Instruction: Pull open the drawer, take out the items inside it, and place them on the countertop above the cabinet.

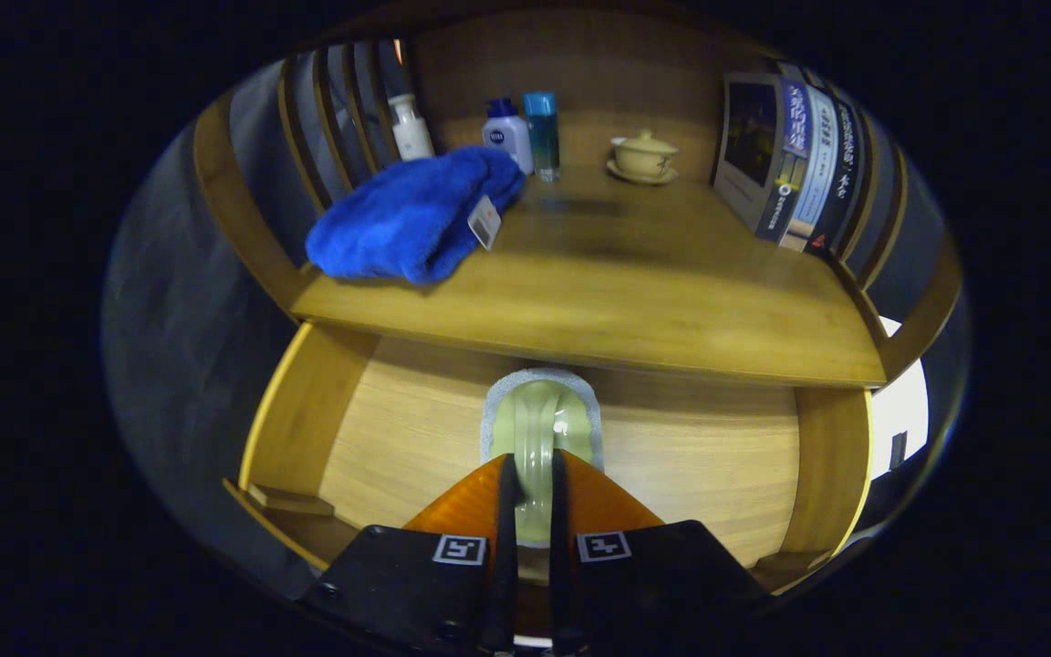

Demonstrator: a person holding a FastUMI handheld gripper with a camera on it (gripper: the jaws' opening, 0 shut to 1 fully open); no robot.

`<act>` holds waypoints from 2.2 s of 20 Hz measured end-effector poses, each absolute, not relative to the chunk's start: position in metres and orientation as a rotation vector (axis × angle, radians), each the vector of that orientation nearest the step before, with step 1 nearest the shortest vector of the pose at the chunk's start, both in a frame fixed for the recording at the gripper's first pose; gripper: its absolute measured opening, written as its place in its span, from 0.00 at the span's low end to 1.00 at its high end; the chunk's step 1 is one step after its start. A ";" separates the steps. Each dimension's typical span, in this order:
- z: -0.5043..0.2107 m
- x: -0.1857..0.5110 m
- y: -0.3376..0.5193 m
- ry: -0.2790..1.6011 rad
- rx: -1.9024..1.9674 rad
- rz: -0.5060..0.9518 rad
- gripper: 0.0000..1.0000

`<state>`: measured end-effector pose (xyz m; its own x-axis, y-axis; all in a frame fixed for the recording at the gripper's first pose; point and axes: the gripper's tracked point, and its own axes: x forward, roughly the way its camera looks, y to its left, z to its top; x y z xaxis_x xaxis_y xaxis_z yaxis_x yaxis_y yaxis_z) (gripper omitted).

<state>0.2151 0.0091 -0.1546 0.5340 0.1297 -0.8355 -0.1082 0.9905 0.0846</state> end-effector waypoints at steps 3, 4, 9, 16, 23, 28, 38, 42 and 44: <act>-0.110 0.212 0.016 0.920 0.089 0.170 0.23; -0.090 0.218 0.017 0.871 0.126 0.169 0.23; -0.009 0.279 -0.001 0.657 0.150 0.104 0.22; -0.032 0.343 -0.010 0.675 0.128 0.026 0.22; -0.083 0.388 -0.020 0.771 0.126 -0.040 0.22; -0.108 0.395 -0.034 0.836 0.129 -0.069 0.23; -0.112 0.399 -0.036 0.823 0.111 -0.075 0.30; -0.111 0.397 -0.039 0.815 0.071 -0.085 0.69; -0.111 0.399 -0.040 0.806 0.065 -0.089 0.89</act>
